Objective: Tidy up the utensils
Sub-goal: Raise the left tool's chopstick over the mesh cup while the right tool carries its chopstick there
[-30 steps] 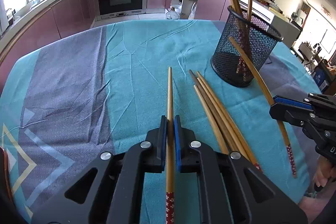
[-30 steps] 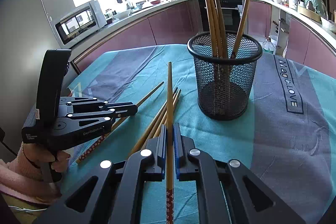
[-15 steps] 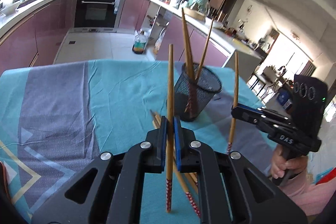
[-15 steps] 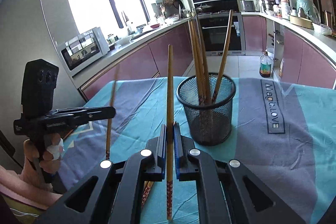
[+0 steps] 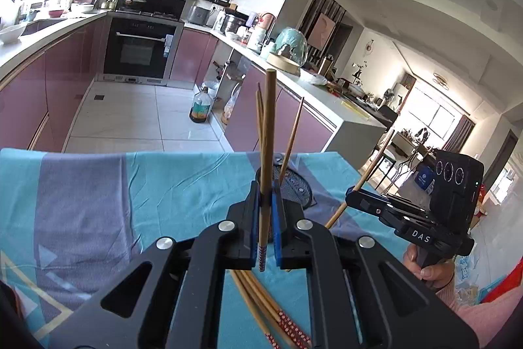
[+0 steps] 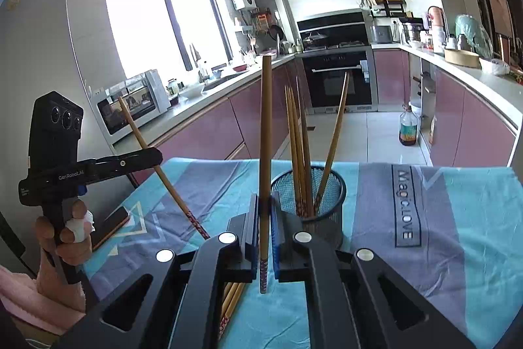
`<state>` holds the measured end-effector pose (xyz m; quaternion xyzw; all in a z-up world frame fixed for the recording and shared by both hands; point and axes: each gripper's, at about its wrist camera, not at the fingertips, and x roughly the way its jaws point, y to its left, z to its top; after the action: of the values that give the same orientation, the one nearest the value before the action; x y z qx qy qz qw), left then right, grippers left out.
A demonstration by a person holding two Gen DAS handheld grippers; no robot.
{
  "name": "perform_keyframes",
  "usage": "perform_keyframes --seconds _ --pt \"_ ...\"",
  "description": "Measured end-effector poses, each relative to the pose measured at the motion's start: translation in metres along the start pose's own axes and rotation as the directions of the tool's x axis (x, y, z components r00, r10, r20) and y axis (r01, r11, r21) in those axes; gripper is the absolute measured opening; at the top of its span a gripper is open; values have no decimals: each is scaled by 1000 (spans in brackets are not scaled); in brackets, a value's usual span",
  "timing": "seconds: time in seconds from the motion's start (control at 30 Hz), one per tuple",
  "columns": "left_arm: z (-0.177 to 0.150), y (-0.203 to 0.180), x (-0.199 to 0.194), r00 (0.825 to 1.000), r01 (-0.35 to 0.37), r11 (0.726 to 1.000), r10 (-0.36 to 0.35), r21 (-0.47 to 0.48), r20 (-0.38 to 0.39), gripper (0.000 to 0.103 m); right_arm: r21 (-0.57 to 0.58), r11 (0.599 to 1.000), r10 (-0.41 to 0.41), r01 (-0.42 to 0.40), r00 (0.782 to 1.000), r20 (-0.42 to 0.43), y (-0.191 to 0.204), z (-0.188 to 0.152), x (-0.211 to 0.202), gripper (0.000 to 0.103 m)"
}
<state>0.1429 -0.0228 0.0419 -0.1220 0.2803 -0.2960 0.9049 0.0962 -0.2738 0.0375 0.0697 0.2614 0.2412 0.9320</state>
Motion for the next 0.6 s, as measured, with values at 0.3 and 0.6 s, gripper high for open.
perform_keyframes --seconds 0.3,0.6 --pt "31 -22 12 999 21 999 -22 36 33 7 -38 999 -9 12 998 69 2 27 -9 5" --pt "59 -44 19 997 21 996 -27 83 72 7 -70 997 -25 36 990 142 -1 57 -15 5"
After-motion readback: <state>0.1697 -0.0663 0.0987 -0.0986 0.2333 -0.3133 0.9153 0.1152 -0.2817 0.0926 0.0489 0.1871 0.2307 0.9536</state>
